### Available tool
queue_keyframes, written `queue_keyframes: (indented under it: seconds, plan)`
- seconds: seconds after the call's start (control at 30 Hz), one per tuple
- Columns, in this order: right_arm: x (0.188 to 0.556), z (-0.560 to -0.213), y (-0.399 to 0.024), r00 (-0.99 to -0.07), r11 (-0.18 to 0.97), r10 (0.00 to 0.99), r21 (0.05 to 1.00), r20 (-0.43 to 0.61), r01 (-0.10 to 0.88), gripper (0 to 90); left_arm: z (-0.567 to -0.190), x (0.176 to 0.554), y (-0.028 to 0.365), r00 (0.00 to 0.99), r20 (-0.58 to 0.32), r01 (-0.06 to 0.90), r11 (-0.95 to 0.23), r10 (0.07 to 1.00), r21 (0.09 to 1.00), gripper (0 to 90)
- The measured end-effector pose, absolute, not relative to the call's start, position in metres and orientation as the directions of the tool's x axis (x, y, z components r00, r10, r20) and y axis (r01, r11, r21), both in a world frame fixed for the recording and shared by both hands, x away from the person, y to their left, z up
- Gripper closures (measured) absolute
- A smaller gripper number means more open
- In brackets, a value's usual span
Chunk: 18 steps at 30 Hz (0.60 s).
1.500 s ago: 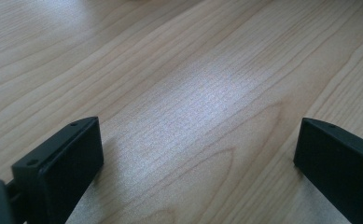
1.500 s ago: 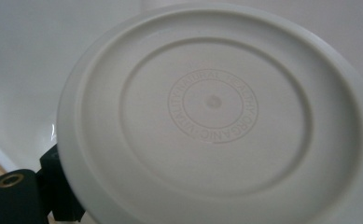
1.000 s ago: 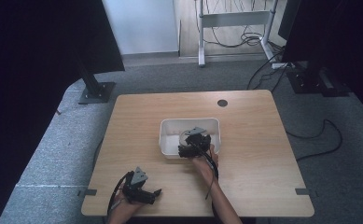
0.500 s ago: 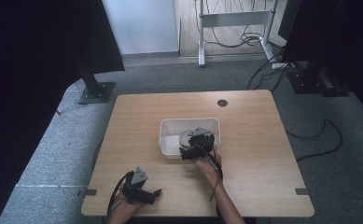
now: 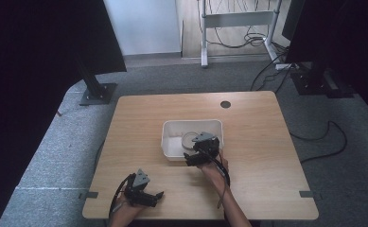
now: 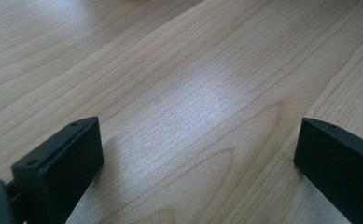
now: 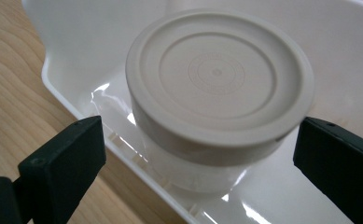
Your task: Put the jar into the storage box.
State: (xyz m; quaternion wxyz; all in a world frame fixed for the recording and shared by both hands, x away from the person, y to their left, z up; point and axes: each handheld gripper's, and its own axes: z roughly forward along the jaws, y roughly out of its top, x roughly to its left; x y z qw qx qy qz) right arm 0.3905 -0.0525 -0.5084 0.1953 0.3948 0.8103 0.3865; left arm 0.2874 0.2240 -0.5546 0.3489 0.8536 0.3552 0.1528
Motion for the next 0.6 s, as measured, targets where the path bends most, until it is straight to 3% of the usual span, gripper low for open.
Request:
queue_keyframes:
  seconds: [0.6]
  plan:
    - [0.376,-0.507,-0.066,-0.632,0.389,0.775,0.790,-0.003,0.474,1.9,-0.555,0.287,0.224,0.701,0.014,0.499,-0.505,0.713,0.704,1.0]
